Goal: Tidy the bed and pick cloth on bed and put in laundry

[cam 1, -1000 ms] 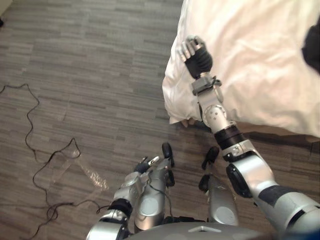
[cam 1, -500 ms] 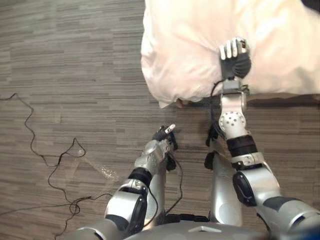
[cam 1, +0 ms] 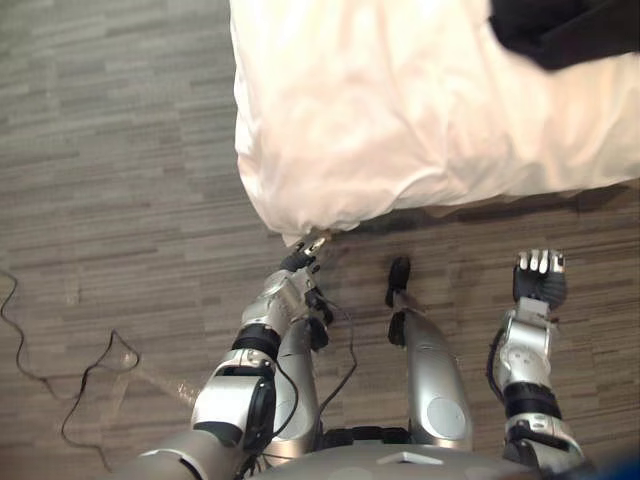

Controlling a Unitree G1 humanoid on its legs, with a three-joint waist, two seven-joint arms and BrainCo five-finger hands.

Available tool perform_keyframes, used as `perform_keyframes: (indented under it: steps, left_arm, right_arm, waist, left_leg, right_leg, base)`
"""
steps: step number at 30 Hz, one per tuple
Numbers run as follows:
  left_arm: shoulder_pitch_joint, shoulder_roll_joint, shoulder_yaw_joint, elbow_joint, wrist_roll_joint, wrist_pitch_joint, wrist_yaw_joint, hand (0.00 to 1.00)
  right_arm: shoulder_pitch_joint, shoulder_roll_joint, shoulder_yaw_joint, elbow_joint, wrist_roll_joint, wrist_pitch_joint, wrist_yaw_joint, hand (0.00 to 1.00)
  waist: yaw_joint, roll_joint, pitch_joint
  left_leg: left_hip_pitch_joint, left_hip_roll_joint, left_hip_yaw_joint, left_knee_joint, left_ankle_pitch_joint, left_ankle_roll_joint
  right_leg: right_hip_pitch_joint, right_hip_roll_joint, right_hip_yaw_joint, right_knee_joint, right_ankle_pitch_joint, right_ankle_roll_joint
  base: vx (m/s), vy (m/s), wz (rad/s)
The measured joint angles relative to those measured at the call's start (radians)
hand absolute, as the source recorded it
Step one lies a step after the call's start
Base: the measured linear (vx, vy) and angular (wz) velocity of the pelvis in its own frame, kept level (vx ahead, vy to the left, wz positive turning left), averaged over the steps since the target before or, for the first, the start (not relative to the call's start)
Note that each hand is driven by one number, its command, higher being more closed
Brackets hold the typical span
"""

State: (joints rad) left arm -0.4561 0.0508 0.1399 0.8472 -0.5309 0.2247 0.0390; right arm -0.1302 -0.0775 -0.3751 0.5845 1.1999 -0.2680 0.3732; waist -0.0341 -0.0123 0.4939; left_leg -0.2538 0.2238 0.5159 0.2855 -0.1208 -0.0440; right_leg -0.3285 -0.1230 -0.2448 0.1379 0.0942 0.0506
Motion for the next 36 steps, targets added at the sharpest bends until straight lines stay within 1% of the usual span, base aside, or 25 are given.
perform_keyframes:
  steps: [2, 3, 4, 5, 7, 8, 10, 12, 13, 14, 16, 18, 19, 21, 24, 26, 27, 28, 29, 30, 31, 32, 34, 35, 36]
  left_arm:
    - [0.06, -0.003, 0.012, 0.01, 0.044, -0.006, -0.033, 0.0]
    - [0.081, -0.006, 0.019, 0.017, 0.054, -0.008, -0.041, 0.0]
    - [0.12, -0.01, 0.02, 0.034, 0.076, -0.013, -0.054, 0.0]
    - [0.161, -0.013, 0.021, 0.045, 0.099, -0.015, -0.065, 0.0]
    - [0.216, -0.025, 0.025, 0.052, 0.134, -0.026, -0.075, 0.0]
    - [0.249, -0.036, 0.035, 0.07, 0.163, -0.05, -0.082, 0.0]
    - [0.286, -0.05, 0.064, 0.085, 0.189, -0.075, -0.086, 0.0]
    - [0.351, -0.058, 0.091, 0.093, 0.208, -0.124, -0.1, 0.0]
    - [0.366, -0.059, 0.103, 0.102, 0.208, -0.137, -0.106, 0.0]
    - [0.4, -0.065, 0.106, 0.133, 0.208, -0.165, -0.114, 0.0]
    - [0.437, -0.075, 0.105, 0.161, 0.208, -0.19, -0.129, 0.0]
    - [0.449, -0.086, 0.097, 0.17, 0.227, -0.216, -0.154, 0.0]
    - [0.449, -0.087, 0.097, 0.171, 0.232, -0.22, -0.16, 0.0]
    - [0.449, -0.086, 0.096, 0.179, 0.243, -0.233, -0.173, 0.0]
    - [0.457, -0.077, 0.094, 0.196, 0.246, -0.231, -0.182, 0.0]
    - [0.461, -0.077, 0.095, 0.196, 0.247, -0.229, -0.188, 0.0]
    - [0.463, -0.077, 0.096, 0.196, 0.247, -0.229, -0.188, 0.0]
    - [0.469, -0.081, 0.098, 0.196, 0.268, -0.229, -0.189, 0.0]
    - [0.473, -0.083, 0.098, 0.196, 0.272, -0.229, -0.189, 0.0]
    - [0.475, -0.085, 0.099, 0.195, 0.275, -0.229, -0.189, 0.0]
    - [0.482, -0.083, 0.105, 0.192, 0.279, -0.23, -0.186, 0.0]
    - [0.482, -0.084, 0.107, 0.19, 0.279, -0.231, -0.185, 0.0]
    - [0.492, -0.091, 0.107, 0.19, 0.277, -0.231, -0.184, 0.0]
    - [0.491, -0.104, 0.105, 0.188, 0.273, -0.232, -0.184, 0.0]
    - [0.491, -0.106, 0.106, 0.187, 0.269, -0.233, -0.184, 0.0]
  right_arm:
    - [0.073, 0.025, -0.005, 0.058, -0.17, 0.005, 0.024, 0.0]
    - [0.094, 0.034, -0.006, 0.077, -0.215, 0.003, 0.027, 0.0]
    - [0.133, 0.049, -0.006, 0.119, -0.309, -0.005, 0.029, 0.0]
    - [0.17, 0.063, -0.006, 0.159, -0.381, -0.013, 0.03, 0.0]
    - [0.211, 0.081, -0.002, 0.211, -0.473, -0.023, 0.023, 0.0]
    - [0.235, 0.087, 0.003, 0.242, -0.535, -0.026, 0.011, 0.0]
    - [0.257, 0.098, 0.017, 0.269, -0.597, -0.035, -0.004, 0.0]
    - [0.262, 0.112, 0.075, 0.322, -0.689, -0.037, -0.036, 0.0]
    - [0.261, 0.113, 0.087, 0.332, -0.714, -0.037, -0.043, 0.0]
    - [0.255, 0.106, 0.109, 0.359, -0.763, -0.035, -0.063, 0.0]
    - [0.251, 0.096, 0.111, 0.381, -0.81, -0.033, -0.079, 0.0]
    - [0.254, 0.077, 0.113, 0.392, -0.831, -0.034, -0.103, 0.0]
    - [0.255, 0.074, 0.114, 0.396, -0.831, -0.034, -0.105, 0.0]
    - [0.283, 0.075, 0.129, 0.395, -0.832, -0.034, -0.115, 0.0]
    - [0.327, 0.076, 0.156, 0.395, -0.836, -0.036, -0.125, 0.0]
    - [0.348, 0.077, 0.165, 0.392, -0.851, -0.041, -0.129, 0.0]
    - [0.348, 0.075, 0.17, 0.392, -0.851, -0.046, -0.132, 0.0]
    - [0.348, 0.073, 0.175, 0.382, -0.852, -0.057, -0.131, 0.0]
    - [0.346, 0.072, 0.171, 0.381, -0.852, -0.063, -0.13, 0.0]
    - [0.342, 0.066, 0.175, 0.377, -0.856, -0.069, -0.129, 0.0]
    - [0.342, 0.063, 0.183, 0.375, -0.87, -0.079, -0.128, 0.0]
    - [0.343, 0.062, 0.186, 0.375, -0.87, -0.082, -0.125, 0.0]
    - [0.344, 0.059, 0.201, 0.376, -0.872, -0.092, -0.118, 0.0]
    - [0.341, 0.059, 0.2, 0.373, -0.872, -0.099, -0.113, 0.0]
    - [0.334, 0.058, 0.198, 0.373, -0.874, -0.099, -0.111, 0.0]
  waist:
    - [0.002, -0.02, -0.08]
    - [0.002, -0.022, -0.102]
    - [0.002, -0.023, -0.145]
    - [0.002, -0.021, -0.186]
    - [0.006, -0.011, -0.232]
    - [0.013, -0.001, -0.264]
    - [0.021, 0.009, -0.295]
    - [0.03, -0.007, -0.325]
    - [0.034, -0.009, -0.334]
    - [0.053, 0.0, -0.354]
    - [0.057, 0.021, -0.368]
    - [0.05, 0.044, -0.388]
    - [0.049, 0.042, -0.387]
    - [0.05, 0.013, -0.396]
    - [0.039, -0.009, -0.404]
    - [0.031, -0.013, -0.406]
    - [0.03, -0.013, -0.406]
    - [0.022, 0.005, -0.405]
    - [0.022, 0.017, -0.407]
    - [0.022, 0.026, -0.404]
    - [0.018, 0.028, -0.401]
    - [0.017, 0.027, -0.4]
    - [0.012, 0.027, -0.401]
    - [0.006, 0.021, -0.402]
    - [0.0, 0.026, -0.398]
  left_leg:
    - [0.051, 0.0, 0.027, -0.055, 0.009, -0.012]
    - [0.067, -0.001, 0.032, -0.07, 0.019, -0.017]
    - [0.097, -0.007, 0.033, -0.1, 0.036, -0.02]
    - [0.13, -0.017, 0.034, -0.135, 0.048, -0.027]
    - [0.183, -0.029, 0.042, -0.175, 0.057, -0.034]
    - [0.215, -0.035, 0.051, -0.197, 0.058, -0.036]
    - [0.248, -0.038, 0.049, -0.199, 0.052, -0.043]
    - [0.276, -0.049, -0.034, -0.15, 0.046, -0.044]
    - [0.276, -0.048, -0.07, -0.131, 0.038, -0.043]
    - [0.284, -0.044, -0.144, -0.095, 0.007, -0.041]
    - [0.317, -0.037, -0.164, -0.093, -0.032, -0.048]
    - [0.364, -0.031, -0.137, -0.113, -0.089, -0.069]
    - [0.373, -0.033, -0.133, -0.117, -0.1, -0.071]
    - [0.4, -0.052, -0.084, -0.122, -0.112, -0.063]
    - [0.423, -0.071, -0.043, -0.13, -0.12, -0.064]
    - [0.444, -0.076, -0.012, -0.135, -0.12, -0.061]
    - [0.45, -0.076, 0.003, -0.138, -0.12, -0.061]
    - [0.465, -0.062, 0.067, -0.141, -0.121, -0.062]
    - [0.469, -0.051, 0.091, -0.14, -0.122, -0.063]
    - [0.477, -0.04, 0.113, -0.138, -0.122, -0.064]
    - [0.501, -0.036, 0.131, -0.121, -0.123, -0.066]
    - [0.51, -0.039, 0.126, -0.113, -0.123, -0.066]
    - [0.52, -0.033, 0.087, -0.09, -0.11, -0.045]
    - [0.518, -0.034, 0.068, -0.08, -0.102, -0.031]
    - [0.522, -0.029, 0.071, -0.077, -0.102, -0.031]
  right_leg:
    - [0.045, 0.012, -0.003, -0.047, -0.001, -0.001]
    - [0.062, 0.013, -0.008, -0.059, 0.0, -0.001]
    - [0.087, 0.016, -0.014, -0.072, -0.004, 0.0]
    - [0.114, 0.018, -0.018, -0.088, -0.008, 0.005]
    - [0.158, 0.021, -0.018, -0.112, -0.009, 0.008]
    - [0.188, 0.024, -0.016, -0.133, -0.009, 0.009]
    - [0.223, 0.029, -0.01, -0.152, -0.009, 0.009]
    - [0.264, 0.04, 0.049, -0.175, -0.008, 0.011]
    - [0.267, 0.041, 0.068, -0.175, -0.008, 0.011]
    - [0.269, 0.052, 0.123, -0.175, -0.007, 0.011]
    - [0.279, 0.065, 0.171, -0.187, 0.0, 0.012]
    - [0.304, 0.088, 0.215, -0.235, 0.037, 0.021]
    - [0.304, 0.089, 0.227, -0.236, 0.041, 0.021]
    - [0.302, 0.081, 0.268, -0.24, 0.05, 0.019]
    - [0.295, 0.069, 0.297, -0.24, 0.051, 0.017]
    - [0.288, 0.065, 0.298, -0.24, 0.054, 0.012]
    - [0.284, 0.064, 0.295, -0.24, 0.053, 0.009]
    - [0.282, 0.051, 0.185, -0.232, 0.028, -0.03]
    - [0.273, 0.049, 0.135, -0.213, 0.016, -0.046]
    - [0.258, 0.048, 0.092, -0.174, 0.003, -0.062]
    - [0.231, 0.038, 0.018, -0.06, -0.012, -0.085]
    - [0.226, 0.038, 0.016, -0.041, 0.006, -0.061]
    - [0.221, 0.054, 0.036, -0.011, 0.001, -0.061]
    - [0.212, 0.064, 0.052, -0.014, -0.019, -0.064]
    - [0.204, 0.072, 0.051, -0.018, -0.051, -0.074]
  base:
    - [0.09, -0.024, -0.02]
    - [0.15, -0.02, 0.05]
    - [0.2, -0.005, 0.09]
    - [0.21, 0.004, 0.07]
    - [0.18, 0.022, -0.03]
    - [0.15, 0.032, -0.11]
    - [0.11, 0.031, -0.19]
    - [0.08, -0.017, -0.44]
    - [0.02, -0.049, -0.84]
    - [0.0, -0.019, -0.93]
    - [-0.03, 0.052, -0.98]
    - [-0.08, 0.077, -0.76]
    - [-0.12, 0.083, -0.63]
    - [-0.13, 0.084, -0.6]
    - [-0.08, 0.062, -0.44]
    - [-0.05, 0.044, -0.43]
    - [-0.01, 0.027, -0.83]
    - [0.0, 0.013, -0.82]
    - [0.03, 0.021, -0.87]
    - [0.09, 0.009, -0.78]
    - [0.17, -0.006, -0.75]
    - [0.15, -0.04, -0.88]
    - [0.1, -0.131, -0.68]
    - [0.06, -0.166, -0.59]
    - [0.03, -0.115, -0.63]
